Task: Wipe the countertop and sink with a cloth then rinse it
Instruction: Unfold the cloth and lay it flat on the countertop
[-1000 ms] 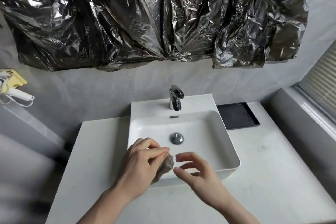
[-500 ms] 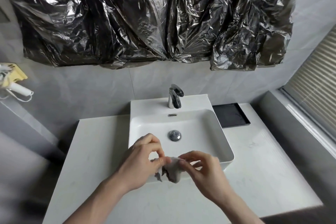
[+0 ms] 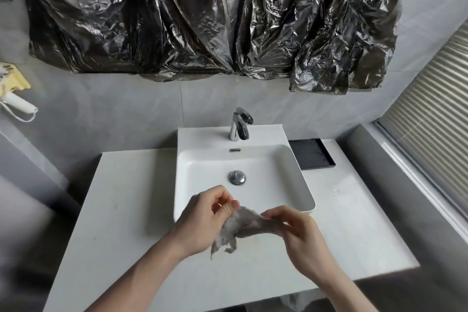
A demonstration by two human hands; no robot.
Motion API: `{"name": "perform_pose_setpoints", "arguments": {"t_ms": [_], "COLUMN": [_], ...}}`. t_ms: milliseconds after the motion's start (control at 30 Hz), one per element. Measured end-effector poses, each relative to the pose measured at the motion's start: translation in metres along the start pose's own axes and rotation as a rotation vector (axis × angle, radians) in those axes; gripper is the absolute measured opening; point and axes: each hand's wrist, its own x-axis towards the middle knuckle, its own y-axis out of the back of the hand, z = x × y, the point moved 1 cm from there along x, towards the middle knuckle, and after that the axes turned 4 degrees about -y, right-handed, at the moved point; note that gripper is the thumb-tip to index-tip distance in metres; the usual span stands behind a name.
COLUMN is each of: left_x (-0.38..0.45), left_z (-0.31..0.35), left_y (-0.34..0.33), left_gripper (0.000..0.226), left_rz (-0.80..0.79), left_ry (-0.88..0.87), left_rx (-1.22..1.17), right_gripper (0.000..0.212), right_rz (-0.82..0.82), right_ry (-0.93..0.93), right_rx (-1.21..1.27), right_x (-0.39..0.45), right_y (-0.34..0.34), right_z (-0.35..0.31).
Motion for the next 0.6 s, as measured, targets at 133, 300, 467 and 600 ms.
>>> {"name": "perform_pose_setpoints", "arguments": {"t_ms": [133, 300, 467, 600], "left_x": [-0.004, -0.003, -0.004, -0.006], "left_z": [0.012, 0.015, -0.014, -0.031], "left_y": [-0.013, -0.016, -0.010, -0.027], "left_gripper": [0.026, 0.028, 0.040, 0.047], "left_rz": [-0.028, -0.063, -0.063, -0.044], "left_ry": [-0.024, -0.049, -0.010, 0.079], "left_rx": [0.001, 0.016, 0.270, 0.373], "right_gripper": [0.038, 0.018, 0.013, 0.007], "right_rz": [-0.122, -0.145, -0.067, -0.155], "right_ry": [-0.103, -0.014, -0.030, -0.020], "right_rx": [0.132, -0.170, -0.292, -0.437], "right_x": [-0.005, 0.004, 0.025, 0.033], "right_y": [-0.004, -0.027, 0.006, 0.038], "right_z": [0.011, 0.022, 0.047, 0.062]}}
